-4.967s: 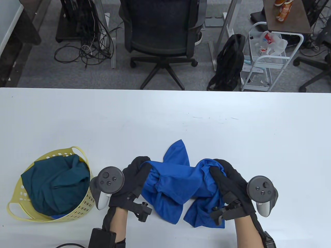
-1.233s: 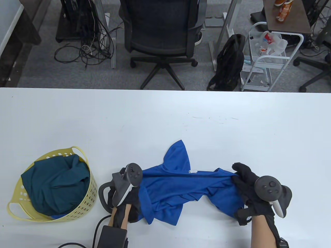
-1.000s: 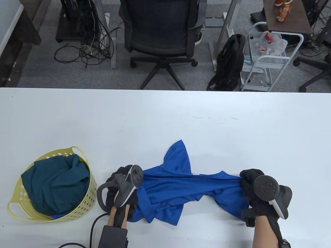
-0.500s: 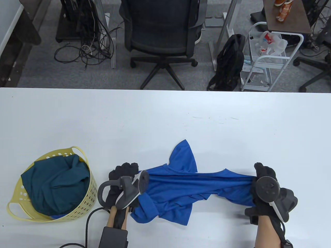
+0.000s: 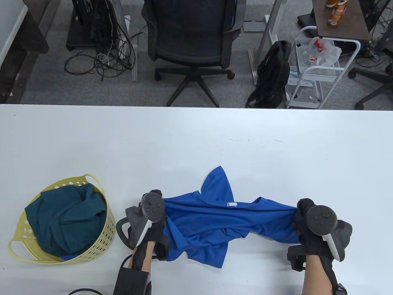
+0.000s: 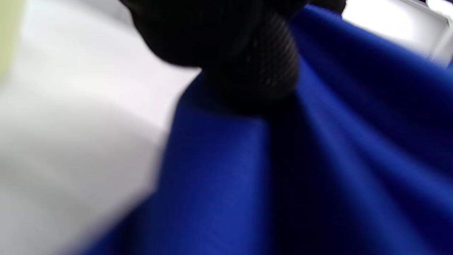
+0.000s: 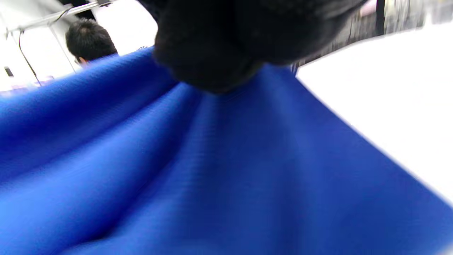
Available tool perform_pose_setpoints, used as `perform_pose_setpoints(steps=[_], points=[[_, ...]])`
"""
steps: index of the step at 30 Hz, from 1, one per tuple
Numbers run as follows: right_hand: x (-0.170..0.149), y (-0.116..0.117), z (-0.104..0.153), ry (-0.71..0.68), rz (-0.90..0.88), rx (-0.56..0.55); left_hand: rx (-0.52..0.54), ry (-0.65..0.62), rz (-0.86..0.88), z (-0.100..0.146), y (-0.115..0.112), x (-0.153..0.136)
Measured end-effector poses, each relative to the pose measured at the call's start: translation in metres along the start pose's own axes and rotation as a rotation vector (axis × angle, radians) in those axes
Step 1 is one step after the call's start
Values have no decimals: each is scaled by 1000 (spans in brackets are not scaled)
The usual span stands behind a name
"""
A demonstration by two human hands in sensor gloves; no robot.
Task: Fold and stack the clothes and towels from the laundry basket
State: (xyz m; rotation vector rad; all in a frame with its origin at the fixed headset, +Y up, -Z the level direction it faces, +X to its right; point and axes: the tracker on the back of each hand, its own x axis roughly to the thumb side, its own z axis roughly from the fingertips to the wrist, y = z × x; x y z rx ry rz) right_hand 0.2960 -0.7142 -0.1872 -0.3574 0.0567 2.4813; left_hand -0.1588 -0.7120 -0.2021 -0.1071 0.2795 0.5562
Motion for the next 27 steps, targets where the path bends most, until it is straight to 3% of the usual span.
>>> perform_pose_setpoints(steps=[3, 6, 8, 10, 12, 13, 14, 15, 16, 17, 18, 19, 20, 23, 25, 27], points=[[-4, -3, -21, -14, -409, 226, -129, -12, 352, -15, 8, 8], [-7, -15, -44, 15, -638, 318, -168, -22, 448, -35, 26, 28], [-5, -28, -61, 58, -648, 338, -190, 4, 336, -49, 38, 42], [2, -37, -86, 134, -451, 416, -295, 134, -91, -74, 48, 67], [15, -31, -108, 267, -251, 438, -328, 275, -286, -102, 40, 80], [20, -30, -113, 290, -205, 402, -269, 299, -286, -111, 36, 84], [36, -33, -122, 253, -131, 228, -7, 244, -251, -121, 35, 93], [49, -42, -124, 187, -159, 112, 182, 151, -243, -124, 41, 100], [66, -56, -123, 42, -246, -101, 434, -28, -263, -124, 59, 115], [95, -84, -119, -217, -387, -460, 542, -170, -308, -121, 88, 134], [107, -101, -115, -332, -433, -544, 630, -251, -294, -112, 110, 146], [117, -116, -106, -395, -488, -586, 757, -352, -262, -98, 135, 158], [129, -140, -88, -562, -588, -641, 912, -457, -244, -76, 164, 168], [128, -164, -62, -712, -719, -669, 1124, -578, -287, -32, 201, 172], [118, -164, -53, -742, -685, -663, 1119, -587, -297, -20, 200, 163], [104, -155, -46, -771, -577, -634, 1077, -570, -374, -14, 182, 150]])
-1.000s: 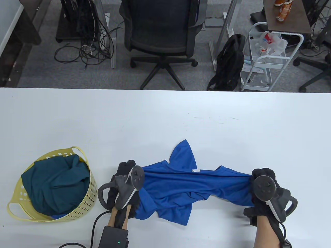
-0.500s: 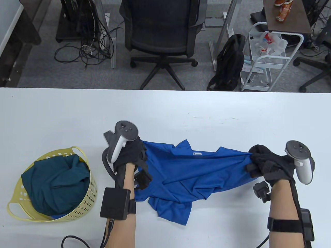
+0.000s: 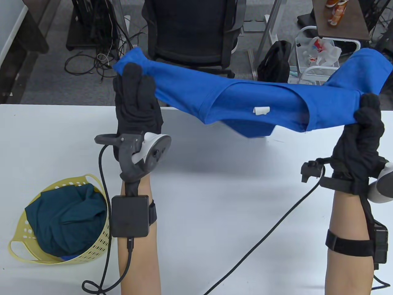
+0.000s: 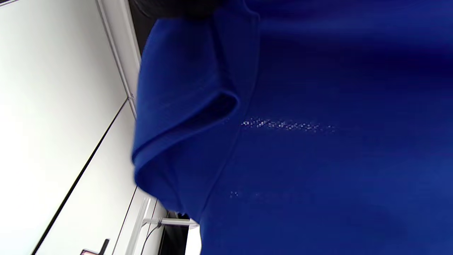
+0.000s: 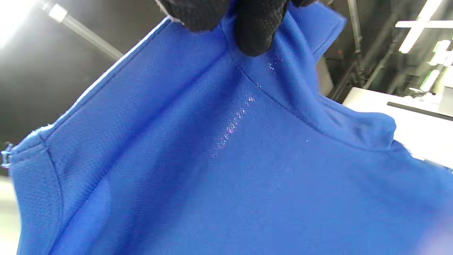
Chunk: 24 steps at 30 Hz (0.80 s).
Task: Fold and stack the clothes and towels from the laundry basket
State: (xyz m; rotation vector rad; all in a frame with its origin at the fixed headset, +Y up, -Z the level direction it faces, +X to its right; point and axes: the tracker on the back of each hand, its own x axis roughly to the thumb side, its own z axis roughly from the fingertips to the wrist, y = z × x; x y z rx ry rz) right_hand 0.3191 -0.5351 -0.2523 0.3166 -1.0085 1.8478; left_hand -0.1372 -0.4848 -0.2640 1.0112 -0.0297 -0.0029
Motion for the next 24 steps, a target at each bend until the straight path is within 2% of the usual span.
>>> perform_pose_setpoints(steps=[3, 4, 5, 7, 9, 11, 13, 19, 21, 22, 23, 24], points=[[-20, 1, 33, 36, 178, 179, -223, 34, -128, 55, -21, 16], [-34, 5, 51, 67, 247, 299, -337, 61, -187, 78, -32, 22], [-40, 7, 60, 84, 273, 349, -401, 61, -218, 94, -39, 25], [-62, 17, 98, 179, 420, 584, -654, 81, -257, 141, -61, 32], [-78, 27, 135, 247, 546, 746, -806, 9, -298, 184, -80, 34], [-85, 33, 159, 259, 606, 855, -905, -63, -330, 215, -88, 30], [-88, 37, 181, 283, 659, 968, -982, -76, -312, 235, -88, 23], [-93, 35, 197, 327, 689, 1007, -1029, 11, -136, 261, -75, -2], [-90, 33, 197, 283, 675, 928, -1001, -29, -156, 264, -72, -5], [-85, 30, 194, 248, 663, 801, -930, -26, -178, 262, -67, -7], [-84, 29, 193, 250, 668, 753, -890, -17, -165, 259, -65, -8], [-80, 27, 191, 272, 670, 657, -865, 21, -129, 255, -61, -8]])
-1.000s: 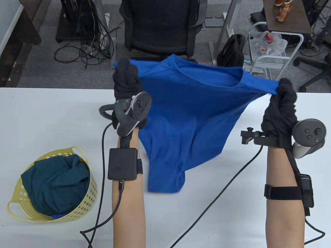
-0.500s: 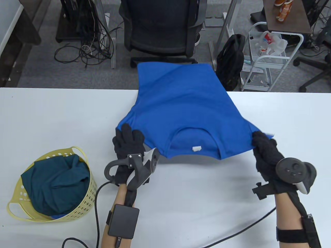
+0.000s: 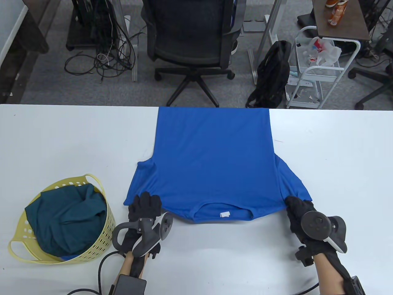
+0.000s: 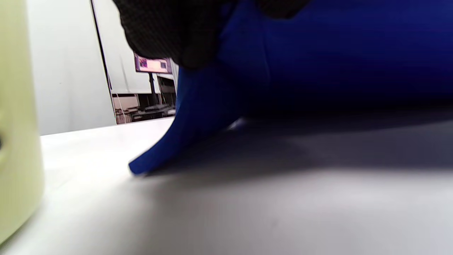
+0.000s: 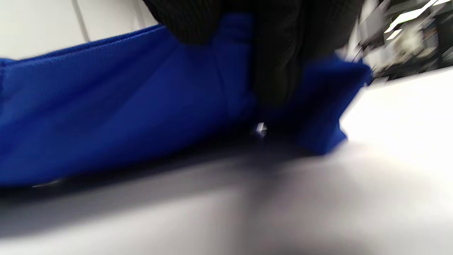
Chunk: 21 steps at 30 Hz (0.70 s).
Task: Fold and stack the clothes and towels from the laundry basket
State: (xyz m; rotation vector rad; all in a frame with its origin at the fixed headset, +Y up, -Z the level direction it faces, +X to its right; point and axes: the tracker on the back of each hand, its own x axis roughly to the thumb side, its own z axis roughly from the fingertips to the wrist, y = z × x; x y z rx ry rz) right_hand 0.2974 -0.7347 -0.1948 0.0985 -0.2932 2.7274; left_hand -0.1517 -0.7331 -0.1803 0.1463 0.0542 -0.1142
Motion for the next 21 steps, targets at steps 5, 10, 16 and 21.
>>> perform_pose_setpoints(steps=[5, 10, 16, 21], points=[[-13, -4, -7, 210, -395, 84, -18, 53, 238, -6, 7, -3], [-11, -31, -89, 240, -432, 40, -135, 233, 574, -93, 28, 0], [45, -133, -94, -148, -271, -434, 515, 23, 298, -96, 147, 3], [32, -127, -55, -245, -229, -374, 523, -41, 80, -40, 134, 12]])
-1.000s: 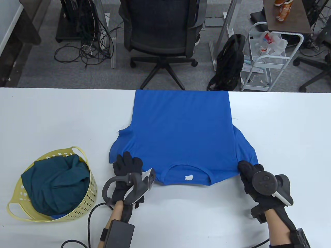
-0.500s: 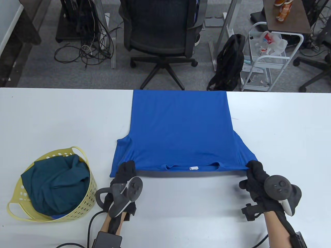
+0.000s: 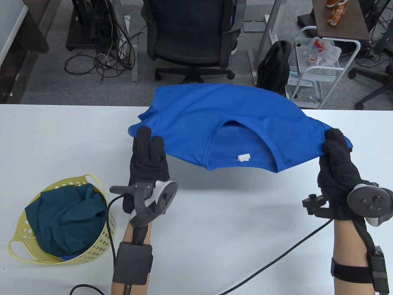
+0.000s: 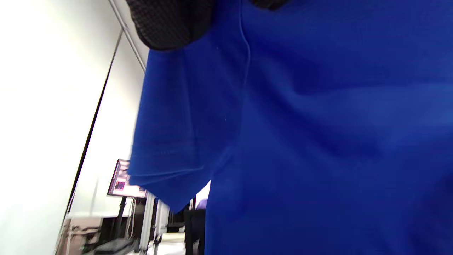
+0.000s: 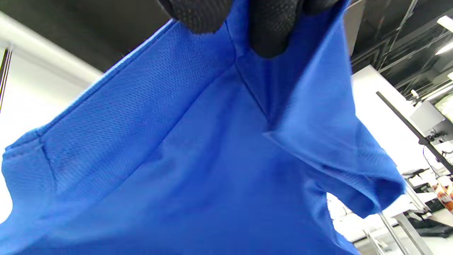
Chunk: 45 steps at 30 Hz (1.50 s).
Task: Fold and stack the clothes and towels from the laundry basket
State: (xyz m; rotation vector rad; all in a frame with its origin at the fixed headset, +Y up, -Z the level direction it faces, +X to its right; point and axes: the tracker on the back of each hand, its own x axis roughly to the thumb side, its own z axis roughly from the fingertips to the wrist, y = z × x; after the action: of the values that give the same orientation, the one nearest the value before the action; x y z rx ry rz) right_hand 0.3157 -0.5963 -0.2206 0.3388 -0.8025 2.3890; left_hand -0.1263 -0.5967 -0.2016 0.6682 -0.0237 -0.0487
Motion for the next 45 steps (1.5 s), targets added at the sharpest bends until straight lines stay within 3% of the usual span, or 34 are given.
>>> perform_pose_setpoints(steps=[3, 6, 11, 14, 21, 24, 27, 30, 33, 35, 37, 39, 42, 45], points=[[-15, 15, 43, 19, 59, 146, -150, -37, -76, 48, -22, 1], [-31, 39, 83, 90, 134, 381, -351, -64, -138, 85, -50, -2], [-53, 76, 118, 206, 164, 665, -688, -104, -157, 118, -92, -3], [-53, 83, 123, 239, 212, 788, -762, -99, -130, 125, -101, -7], [-57, 95, 131, 280, 219, 910, -932, -94, -63, 129, -114, -15], [-56, 96, 132, 279, 236, 888, -1012, -88, -18, 130, -116, -16], [-55, 99, 133, 369, 253, 818, -949, 28, 26, 129, -116, -17], [-48, 106, 132, 408, 444, 747, -911, 67, -28, 128, -118, -15], [-39, 115, 134, 335, 653, 790, -911, 44, -157, 128, -121, -7], [-33, 120, 136, 329, 778, 857, -975, -16, -241, 128, -122, -1], [-28, 121, 135, 292, 797, 845, -1106, -38, -282, 130, -126, 2], [-25, 123, 134, 260, 845, 884, -1092, -47, -274, 129, -124, 3], [-29, 125, 131, 174, 708, 999, -1097, -216, -194, 130, -129, 2], [-49, 127, 128, 269, 426, 1141, -1180, -293, -41, 131, -136, -2]])
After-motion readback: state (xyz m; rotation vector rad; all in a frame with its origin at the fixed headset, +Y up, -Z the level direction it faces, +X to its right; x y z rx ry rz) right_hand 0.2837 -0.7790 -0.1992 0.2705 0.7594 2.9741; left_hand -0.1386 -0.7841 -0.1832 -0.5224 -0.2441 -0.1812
